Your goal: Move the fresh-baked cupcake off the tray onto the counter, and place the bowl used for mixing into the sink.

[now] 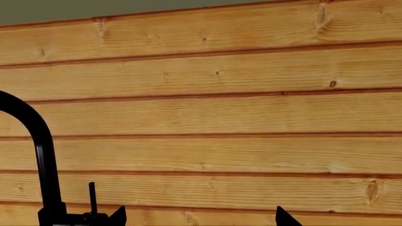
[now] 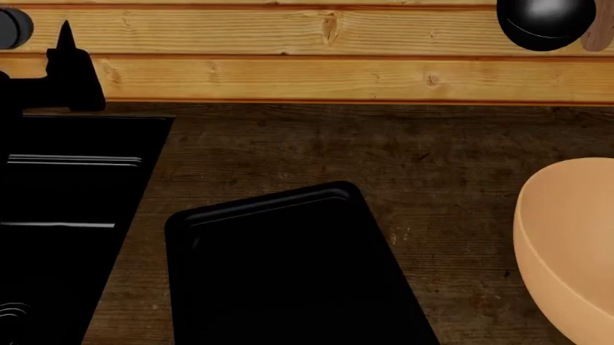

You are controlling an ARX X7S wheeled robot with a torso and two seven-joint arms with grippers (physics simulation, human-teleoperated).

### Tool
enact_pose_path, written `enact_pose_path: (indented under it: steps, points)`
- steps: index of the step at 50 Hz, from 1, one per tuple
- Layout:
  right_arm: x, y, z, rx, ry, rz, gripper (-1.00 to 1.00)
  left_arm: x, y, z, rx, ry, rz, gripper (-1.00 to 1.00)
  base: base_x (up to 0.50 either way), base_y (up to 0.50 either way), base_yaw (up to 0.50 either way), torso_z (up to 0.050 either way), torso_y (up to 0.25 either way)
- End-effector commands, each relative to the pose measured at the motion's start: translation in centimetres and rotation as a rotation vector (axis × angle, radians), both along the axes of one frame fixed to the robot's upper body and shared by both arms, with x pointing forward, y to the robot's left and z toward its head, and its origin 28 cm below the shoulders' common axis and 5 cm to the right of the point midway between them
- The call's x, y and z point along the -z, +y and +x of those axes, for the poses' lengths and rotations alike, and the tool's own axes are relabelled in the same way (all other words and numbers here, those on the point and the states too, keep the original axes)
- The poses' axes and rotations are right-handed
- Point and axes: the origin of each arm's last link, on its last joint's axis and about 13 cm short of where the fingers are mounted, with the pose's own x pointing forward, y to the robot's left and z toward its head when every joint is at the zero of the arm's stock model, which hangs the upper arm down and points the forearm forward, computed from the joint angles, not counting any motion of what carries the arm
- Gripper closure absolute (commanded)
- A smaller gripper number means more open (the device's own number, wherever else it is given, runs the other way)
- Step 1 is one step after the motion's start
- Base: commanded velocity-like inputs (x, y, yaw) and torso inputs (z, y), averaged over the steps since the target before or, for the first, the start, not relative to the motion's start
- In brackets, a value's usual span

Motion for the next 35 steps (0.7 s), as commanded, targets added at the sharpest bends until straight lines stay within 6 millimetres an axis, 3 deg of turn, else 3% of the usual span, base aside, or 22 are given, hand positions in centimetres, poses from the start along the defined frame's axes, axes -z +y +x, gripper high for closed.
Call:
enact_pose_path:
  steps: [1,35]
  points:
    - [1.9,-0.6,1.0,0.029,0.019,0.004,-1.00,0.0,0.0,0.1,0.009,-0.001,-0.013,-1.00,0.00,0.00,0.00,0.000,0.000]
    - [6.4,-1.3,1.6,0.041,0.086,0.014,-1.00,0.3,0.1,0.2,0.004,0.005,-0.011,-1.00,0.00,0.00,0.00,0.000,0.000]
